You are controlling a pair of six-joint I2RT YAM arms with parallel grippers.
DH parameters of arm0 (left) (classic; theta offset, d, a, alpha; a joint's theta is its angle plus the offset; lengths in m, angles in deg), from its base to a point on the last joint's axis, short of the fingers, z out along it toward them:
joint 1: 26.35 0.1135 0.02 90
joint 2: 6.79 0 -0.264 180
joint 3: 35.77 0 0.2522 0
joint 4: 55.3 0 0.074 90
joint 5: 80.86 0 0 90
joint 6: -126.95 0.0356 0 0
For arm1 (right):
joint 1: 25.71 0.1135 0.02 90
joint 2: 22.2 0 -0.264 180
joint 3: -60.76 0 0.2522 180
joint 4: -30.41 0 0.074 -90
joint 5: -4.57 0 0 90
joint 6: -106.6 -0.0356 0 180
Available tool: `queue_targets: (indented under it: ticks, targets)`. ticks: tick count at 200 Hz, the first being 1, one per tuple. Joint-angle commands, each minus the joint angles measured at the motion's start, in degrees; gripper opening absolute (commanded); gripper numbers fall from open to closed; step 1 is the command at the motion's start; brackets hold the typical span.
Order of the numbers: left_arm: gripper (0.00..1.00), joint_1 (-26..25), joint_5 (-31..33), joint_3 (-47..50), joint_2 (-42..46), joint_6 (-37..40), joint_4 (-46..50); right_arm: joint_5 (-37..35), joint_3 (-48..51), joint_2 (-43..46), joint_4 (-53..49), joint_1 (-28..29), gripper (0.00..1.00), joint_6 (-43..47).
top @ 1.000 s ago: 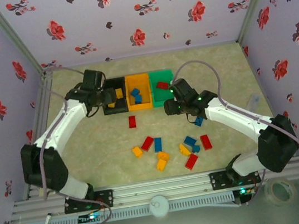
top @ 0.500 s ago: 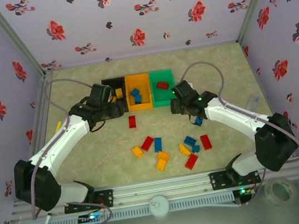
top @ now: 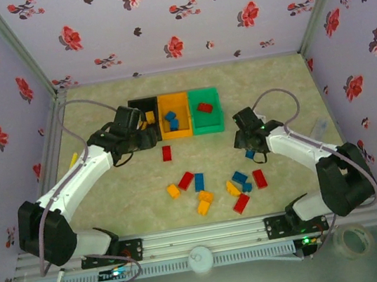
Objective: Sort the legos into containers by color
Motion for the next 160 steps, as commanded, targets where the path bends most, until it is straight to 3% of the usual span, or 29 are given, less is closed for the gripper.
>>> queue_targets:
  ticks: [1, 160]
  targets:
    - [0.65, -0.67, 1.13, 0.27, 1.02, -0.55, -0.23, -0.17, 1.75, 0.71, 0.06, -0.84, 0.69, -2.64]
    - [0.65, -1.52, 1.13, -1.69, 0.06, 0.55, 0.66, 4.03, 3.28, -4.31, 6.04, -2.66, 0.45, -1.72]
